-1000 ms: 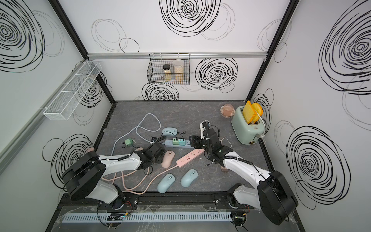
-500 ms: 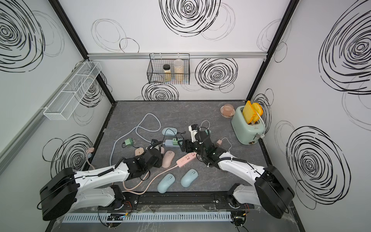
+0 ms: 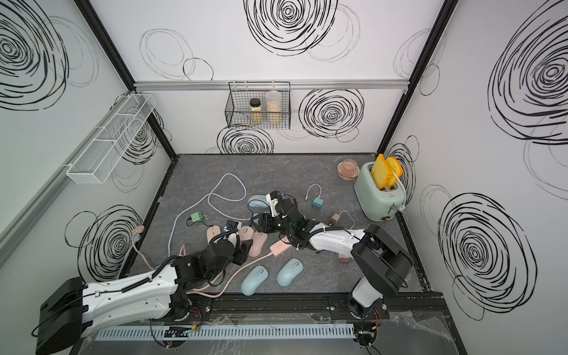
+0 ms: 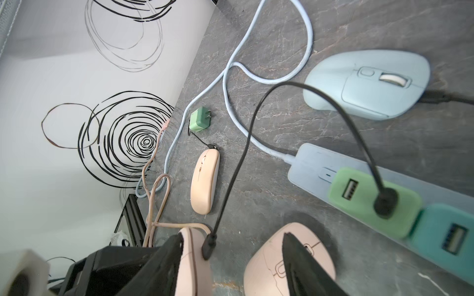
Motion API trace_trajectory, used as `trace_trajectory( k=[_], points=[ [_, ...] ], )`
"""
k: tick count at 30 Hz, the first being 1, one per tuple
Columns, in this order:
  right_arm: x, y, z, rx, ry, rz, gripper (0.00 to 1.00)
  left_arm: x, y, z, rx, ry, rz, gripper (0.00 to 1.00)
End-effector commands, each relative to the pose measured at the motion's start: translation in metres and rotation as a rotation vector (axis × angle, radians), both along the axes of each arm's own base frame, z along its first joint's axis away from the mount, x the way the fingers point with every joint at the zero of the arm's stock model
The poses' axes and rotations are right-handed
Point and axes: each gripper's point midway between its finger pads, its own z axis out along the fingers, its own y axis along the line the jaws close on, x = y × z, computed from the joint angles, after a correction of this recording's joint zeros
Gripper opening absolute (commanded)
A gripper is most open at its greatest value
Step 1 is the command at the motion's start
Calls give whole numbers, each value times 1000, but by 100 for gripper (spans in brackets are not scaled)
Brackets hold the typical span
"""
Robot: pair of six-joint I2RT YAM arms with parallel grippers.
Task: Unplug the wireless mouse
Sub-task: Remove the power cord from the mouse.
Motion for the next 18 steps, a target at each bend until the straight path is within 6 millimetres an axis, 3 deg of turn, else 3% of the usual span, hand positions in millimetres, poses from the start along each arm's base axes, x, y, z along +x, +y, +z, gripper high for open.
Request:
trace_trajectory(
  k=[1, 12, 18],
  points=[
    [1, 23, 18, 74, -11, 28, 59, 4, -1, 16, -63, -66, 12, 18],
    [-12, 46, 12, 90, 16, 51, 33, 0, 3, 18, -105, -73, 18, 14],
    [-11, 47, 13, 104, 30, 23, 19, 0, 6, 23, -124, -85, 28, 8]
  ],
)
